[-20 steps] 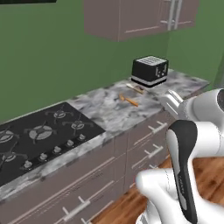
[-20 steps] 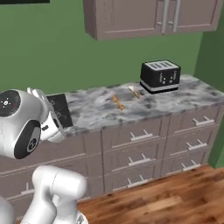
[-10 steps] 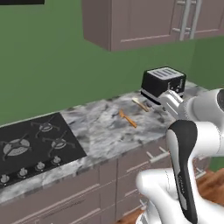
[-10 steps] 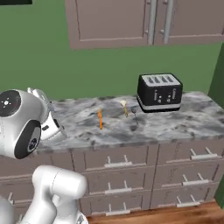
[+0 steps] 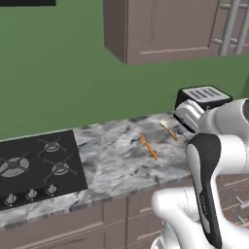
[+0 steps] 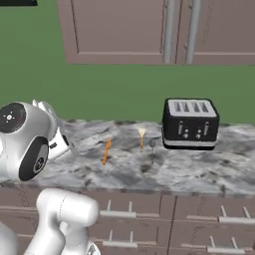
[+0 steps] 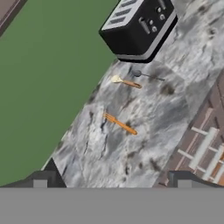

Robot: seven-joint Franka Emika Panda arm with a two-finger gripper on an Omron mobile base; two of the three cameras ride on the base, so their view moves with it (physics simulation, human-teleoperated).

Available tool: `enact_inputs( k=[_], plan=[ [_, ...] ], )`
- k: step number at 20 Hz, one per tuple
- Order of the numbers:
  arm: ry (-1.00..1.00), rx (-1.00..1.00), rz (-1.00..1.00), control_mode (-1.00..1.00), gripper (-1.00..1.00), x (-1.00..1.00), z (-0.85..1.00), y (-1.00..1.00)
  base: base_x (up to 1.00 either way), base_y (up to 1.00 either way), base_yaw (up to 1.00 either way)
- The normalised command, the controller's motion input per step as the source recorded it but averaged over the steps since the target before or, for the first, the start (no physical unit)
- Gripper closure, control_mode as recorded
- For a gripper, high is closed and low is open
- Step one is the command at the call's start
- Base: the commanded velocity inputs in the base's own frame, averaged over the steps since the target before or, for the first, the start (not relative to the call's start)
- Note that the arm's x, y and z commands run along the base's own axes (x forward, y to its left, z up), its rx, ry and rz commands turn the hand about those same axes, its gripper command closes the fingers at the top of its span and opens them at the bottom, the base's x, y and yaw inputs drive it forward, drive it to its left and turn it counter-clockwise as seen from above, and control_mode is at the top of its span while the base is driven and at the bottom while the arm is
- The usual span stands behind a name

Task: Organize the utensils by type. Pick up the wooden spoons from the counter and place them in the open cabinet. Then pick up the metallic utensils from the counter and place them in the open drawer.

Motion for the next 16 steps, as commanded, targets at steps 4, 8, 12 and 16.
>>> enact_inputs(
  k=[4,8,12,16],
  plan=[
    [0.00,0.00,0.00,1.00,-1.00,0.00,0.00,0.00,0.17,-0.21,0.36],
    [0.00,0.00,0.00,1.00,-1.00,0.00,0.00,0.00,0.00,-0.42,0.31],
    [0.00,0.00,0.00,1.00,-1.00,0.00,0.00,0.00,0.05,-0.53,0.30],
    [0.00,0.00,0.00,1.00,-1.00,0.00,0.00,0.00,0.16,-0.59,0.30]
  ],
)
